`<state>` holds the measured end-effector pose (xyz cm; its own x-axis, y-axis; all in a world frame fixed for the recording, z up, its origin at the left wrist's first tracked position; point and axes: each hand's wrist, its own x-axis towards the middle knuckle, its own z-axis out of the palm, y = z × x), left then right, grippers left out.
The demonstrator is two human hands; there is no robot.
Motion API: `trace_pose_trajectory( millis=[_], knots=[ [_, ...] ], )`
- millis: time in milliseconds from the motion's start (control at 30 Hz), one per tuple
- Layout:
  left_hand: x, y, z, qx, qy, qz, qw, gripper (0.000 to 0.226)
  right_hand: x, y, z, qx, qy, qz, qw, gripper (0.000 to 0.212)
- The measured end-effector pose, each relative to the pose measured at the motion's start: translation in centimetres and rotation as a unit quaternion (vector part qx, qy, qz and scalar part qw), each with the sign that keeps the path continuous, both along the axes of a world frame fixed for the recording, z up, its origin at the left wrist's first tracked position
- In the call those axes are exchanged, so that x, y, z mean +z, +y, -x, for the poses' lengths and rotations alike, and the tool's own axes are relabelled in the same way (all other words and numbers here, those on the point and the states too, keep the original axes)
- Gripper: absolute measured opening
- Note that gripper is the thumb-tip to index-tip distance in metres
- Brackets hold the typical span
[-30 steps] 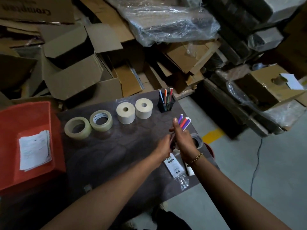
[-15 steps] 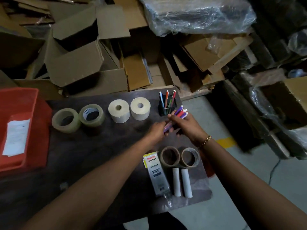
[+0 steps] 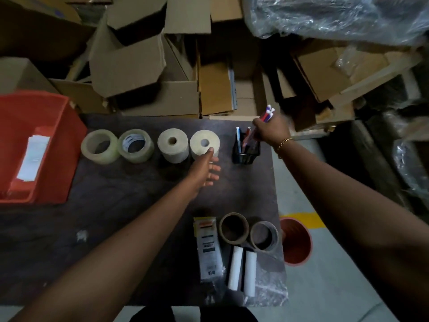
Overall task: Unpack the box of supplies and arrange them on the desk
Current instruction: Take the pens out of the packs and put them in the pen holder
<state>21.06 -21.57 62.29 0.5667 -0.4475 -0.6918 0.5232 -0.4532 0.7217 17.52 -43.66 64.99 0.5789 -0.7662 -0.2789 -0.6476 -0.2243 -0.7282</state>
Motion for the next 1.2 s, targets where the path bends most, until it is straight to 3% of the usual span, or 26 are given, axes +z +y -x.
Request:
trace_pose_trajectory(
  millis=[100, 233, 333, 533, 667, 900, 1033, 1100, 1200],
  knots=[
    [-0.8, 0.8, -0.2, 0.007, -0.006, -0.002, 1.0, 0.057, -1.7, 0.8, -0.6, 0.078, 0.077, 0.077, 0.991, 0.029],
    [-1.1, 1.4, -0.5, -0.015, -0.007, -0.005, 1.0, 0.054, -1.8, 0.9, -0.2, 0.101, 0.128, -0.016, 0.987, 0.048],
    [-1.0, 1.6, -0.7, -0.024, -0.011, -0.003, 1.0, 0.048, 0.6, 0.0, 0.5, 0.094, 0.105, -0.038, 0.989, 0.052],
    [-0.8, 1.8, 0.1, -0.055, -0.007, 0.008, 0.998, 0.025, 2.7, 1.2, 5.6, 0.067, 0.021, -0.027, 0.997, 0.031],
    [-1.1, 3.0, 1.5, -0.11, -0.004, -0.001, 0.994, 0.017, 0.0, 4.3, 10.9, 0.009, 0.012, -0.075, 0.997, 0.018],
    [-3.5, 8.2, 5.5, -0.2, 0.003, -0.07, 0.977, 0.017, -5.8, 15.6, 21.9, -0.13, 0.003, -0.086, 0.988, 0.023],
    [-5.2, 11.7, 7.9, -0.21, -0.03, -0.098, 0.972, 0.015, -7.2, 23.5, 23.5, -0.073, 0.008, -0.138, 0.988, 0.008],
    [-6.5, 13.0, 8.9, -0.182, -0.075, -0.13, 0.972, 0.025, -9.0, 26.2, 23.0, -0.024, 0.028, -0.109, 0.993, 0.005],
    [-7.3, 15.0, 10.0, -0.12, -0.115, -0.151, 0.975, 0.028, -11.1, 28.9, 21.9, 0.041, 0.127, -0.04, 0.99, 0.032]
  ],
)
